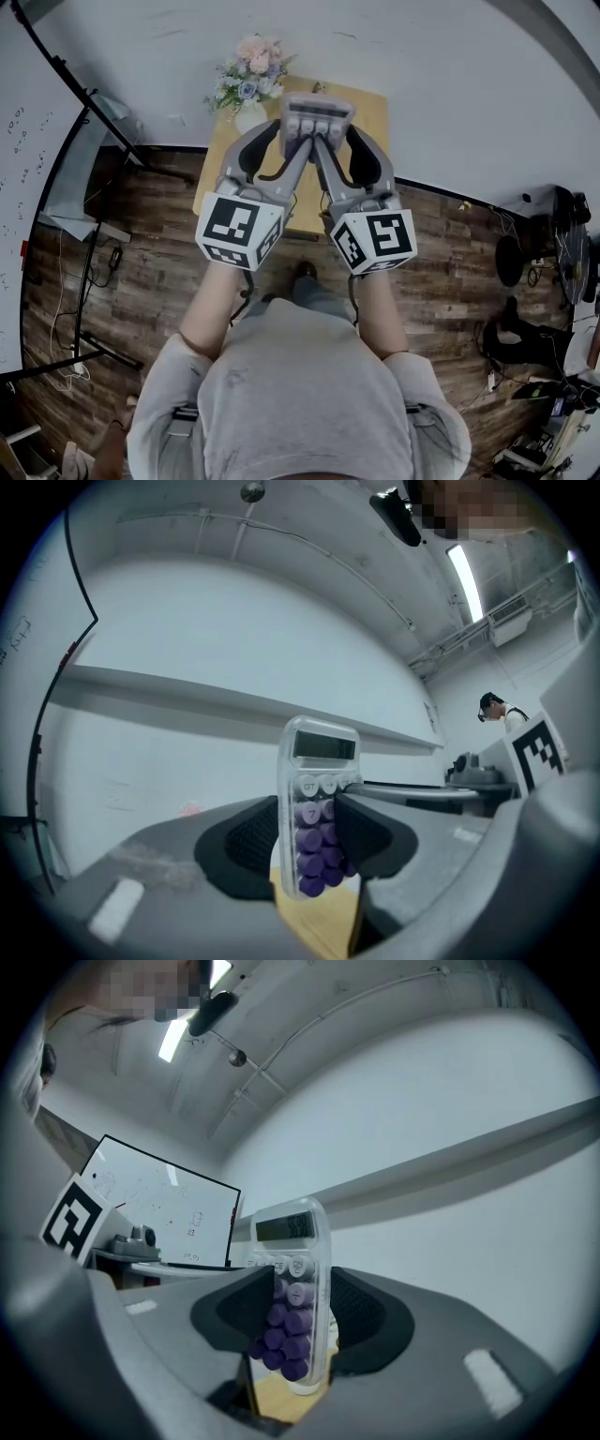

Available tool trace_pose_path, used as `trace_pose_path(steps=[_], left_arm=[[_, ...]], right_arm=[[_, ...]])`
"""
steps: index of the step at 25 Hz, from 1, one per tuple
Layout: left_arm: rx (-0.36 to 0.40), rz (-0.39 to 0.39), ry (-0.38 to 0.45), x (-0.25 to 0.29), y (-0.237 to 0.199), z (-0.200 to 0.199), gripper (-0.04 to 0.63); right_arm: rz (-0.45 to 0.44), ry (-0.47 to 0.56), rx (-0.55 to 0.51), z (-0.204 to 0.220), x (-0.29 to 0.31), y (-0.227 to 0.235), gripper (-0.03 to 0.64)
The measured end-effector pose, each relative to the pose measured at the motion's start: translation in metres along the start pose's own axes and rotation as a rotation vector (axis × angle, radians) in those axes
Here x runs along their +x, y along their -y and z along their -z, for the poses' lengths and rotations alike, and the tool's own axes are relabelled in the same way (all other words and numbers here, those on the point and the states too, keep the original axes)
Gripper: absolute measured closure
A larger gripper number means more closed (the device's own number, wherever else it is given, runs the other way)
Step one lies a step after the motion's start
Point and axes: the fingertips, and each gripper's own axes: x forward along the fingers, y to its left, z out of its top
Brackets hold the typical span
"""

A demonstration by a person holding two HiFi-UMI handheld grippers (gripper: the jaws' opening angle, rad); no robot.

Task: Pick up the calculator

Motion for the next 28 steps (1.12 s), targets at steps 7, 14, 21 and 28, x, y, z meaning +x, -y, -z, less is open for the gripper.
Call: trace_pose_path(steps=[7,14,21,28], left_arm=[[-0.005,0.027,0.002,-0.006,0.01,0.0,0.408],[-0.005,0.041,0.009,-0.012,0.015,-0.002,0.408],[0.001,0.046,0.017,-0.016,0.018,-0.005,0.408],[0.009,0.046,0.019,-0.021,0.016,-0.007,0.408]], right_arm=[[0.023,0.001,-0.017,-0.002,-0.013,-0.003,0.434],[0.035,0.009,-0.028,-0.006,-0.02,-0.008,0.436],[0.039,0.018,-0.034,-0.009,-0.024,-0.011,0.436],[0.039,0.024,-0.037,-0.01,-0.024,-0.016,0.436]])
